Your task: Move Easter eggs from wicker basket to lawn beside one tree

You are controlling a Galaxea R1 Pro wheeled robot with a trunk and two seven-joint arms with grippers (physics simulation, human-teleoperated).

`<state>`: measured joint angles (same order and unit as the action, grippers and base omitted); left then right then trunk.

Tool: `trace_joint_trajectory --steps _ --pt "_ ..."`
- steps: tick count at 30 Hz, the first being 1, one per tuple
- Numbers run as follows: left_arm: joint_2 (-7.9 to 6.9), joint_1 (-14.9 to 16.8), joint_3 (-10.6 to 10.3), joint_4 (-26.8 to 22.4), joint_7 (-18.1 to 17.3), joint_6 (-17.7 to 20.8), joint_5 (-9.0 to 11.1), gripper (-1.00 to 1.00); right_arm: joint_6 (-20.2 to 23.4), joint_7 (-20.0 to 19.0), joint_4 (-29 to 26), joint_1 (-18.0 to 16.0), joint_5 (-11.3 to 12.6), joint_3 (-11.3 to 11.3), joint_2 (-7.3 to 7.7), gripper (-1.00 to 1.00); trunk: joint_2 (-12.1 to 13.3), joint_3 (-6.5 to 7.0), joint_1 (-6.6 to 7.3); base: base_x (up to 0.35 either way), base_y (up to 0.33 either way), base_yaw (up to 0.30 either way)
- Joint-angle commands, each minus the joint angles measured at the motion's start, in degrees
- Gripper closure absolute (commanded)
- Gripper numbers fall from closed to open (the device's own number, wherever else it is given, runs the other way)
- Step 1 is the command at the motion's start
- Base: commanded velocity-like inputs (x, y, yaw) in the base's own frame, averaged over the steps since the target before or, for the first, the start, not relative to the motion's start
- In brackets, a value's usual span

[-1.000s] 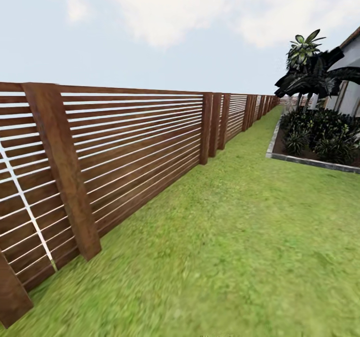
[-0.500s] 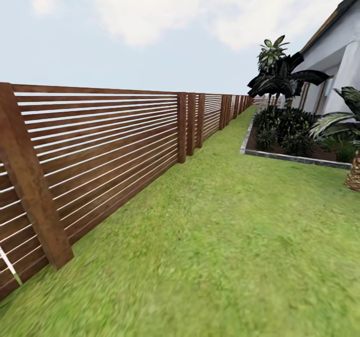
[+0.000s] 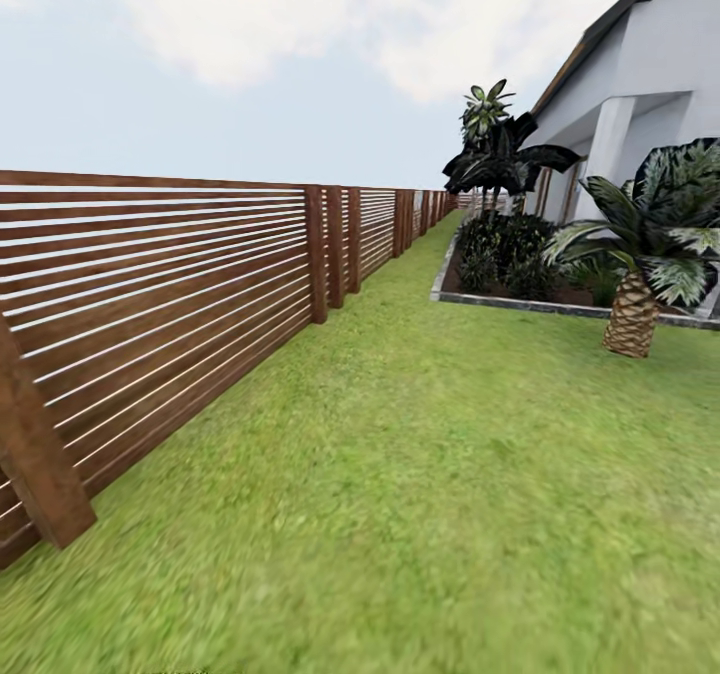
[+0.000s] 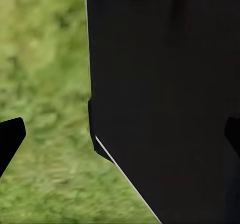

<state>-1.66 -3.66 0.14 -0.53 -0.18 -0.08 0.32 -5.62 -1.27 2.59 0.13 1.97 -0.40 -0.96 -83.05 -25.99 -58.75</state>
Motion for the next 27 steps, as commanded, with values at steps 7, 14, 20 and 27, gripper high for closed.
trace_joint_trajectory --steps 7,14,20,27 --pt "0.07 0.0 -0.2 0.0 0.2 0.1 -0.2 -1.0 -0.4 -0.1 0.1 0.0 0.2 0.0 -0.01 -1.0 0.0 -0.03 0.03 -0.2 -0.25 -0.294" --pt "0.08 0.0 -0.2 0.0 -0.1 0.2 -0.2 -1.0 -0.4 -0.1 0.1 0.0 0.2 0.0 -0.01 -1.0 0.0 -0.03 0.03 -0.017 -0.29 -0.294" --pt "0.3 0.0 -0.3 0.0 -0.3 0.3 -0.2 -1.0 -0.4 -0.1 0.1 0.0 0.2 0.0 -0.01 -1.0 0.0 -0.03 0.03 0.136 -0.271 -0.294" --pt "0.31 0.0 -0.3 0.0 -0.3 0.5 -0.3 -1.0 -0.4 -0.1 0.1 0.0 0.2 0.0 -0.01 -1.0 0.0 -0.03 0.03 0.2 -0.248 -0.294"
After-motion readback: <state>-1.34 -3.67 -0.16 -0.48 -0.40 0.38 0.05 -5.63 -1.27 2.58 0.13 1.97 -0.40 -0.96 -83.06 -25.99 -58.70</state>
